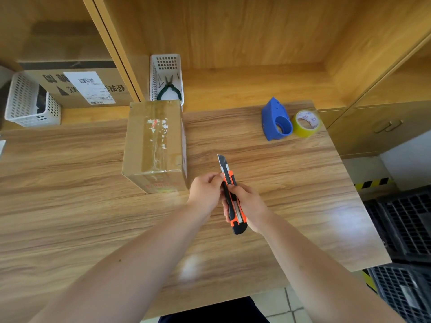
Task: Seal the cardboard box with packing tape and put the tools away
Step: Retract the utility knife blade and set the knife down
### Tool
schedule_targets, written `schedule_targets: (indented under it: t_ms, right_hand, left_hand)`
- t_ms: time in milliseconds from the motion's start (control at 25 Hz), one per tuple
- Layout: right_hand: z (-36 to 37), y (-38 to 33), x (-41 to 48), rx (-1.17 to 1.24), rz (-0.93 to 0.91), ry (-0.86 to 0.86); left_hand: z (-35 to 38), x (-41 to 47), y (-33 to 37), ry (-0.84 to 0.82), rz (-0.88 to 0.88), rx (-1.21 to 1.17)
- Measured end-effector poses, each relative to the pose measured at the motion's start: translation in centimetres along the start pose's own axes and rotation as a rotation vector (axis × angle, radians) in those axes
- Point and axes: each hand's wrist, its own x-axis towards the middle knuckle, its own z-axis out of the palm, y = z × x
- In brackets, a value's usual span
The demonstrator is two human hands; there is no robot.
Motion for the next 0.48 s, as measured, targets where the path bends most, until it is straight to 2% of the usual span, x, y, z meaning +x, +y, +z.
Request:
schedule_targets:
  t_ms: [160,480]
  right_hand:
    - [-1.7,-1.0,0.8,0.082,0.011,-0.141]
    - [-5.7,-3.9,3.2,0.148,0.059,-0.319]
  left_hand:
    - [1.0,1.3,1.4,0.016,-0.002,-0.002]
    - [3.6,3.6,4.3,0.043,-0.026,-0.029]
